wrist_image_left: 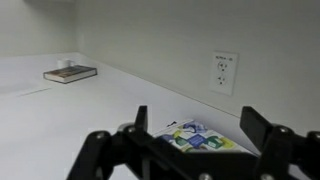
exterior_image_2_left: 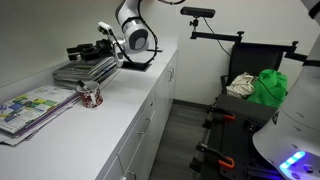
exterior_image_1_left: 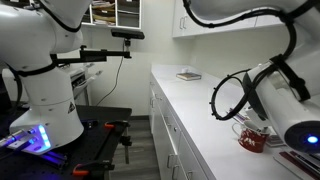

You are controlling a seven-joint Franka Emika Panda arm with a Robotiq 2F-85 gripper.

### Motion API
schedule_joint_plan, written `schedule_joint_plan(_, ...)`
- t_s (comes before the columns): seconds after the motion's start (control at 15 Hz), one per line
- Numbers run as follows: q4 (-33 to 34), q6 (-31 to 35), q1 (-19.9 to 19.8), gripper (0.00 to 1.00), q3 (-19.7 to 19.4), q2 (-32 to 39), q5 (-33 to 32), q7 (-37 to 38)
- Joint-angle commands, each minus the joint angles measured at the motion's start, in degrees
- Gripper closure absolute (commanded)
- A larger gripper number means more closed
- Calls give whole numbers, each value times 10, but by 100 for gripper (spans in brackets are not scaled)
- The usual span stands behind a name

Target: Pick up the marker and place it in the cup

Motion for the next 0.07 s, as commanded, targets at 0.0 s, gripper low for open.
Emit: schedule_joint_plan(0.0, -34, 3, 10, 0, -12, -38, -16, -11)
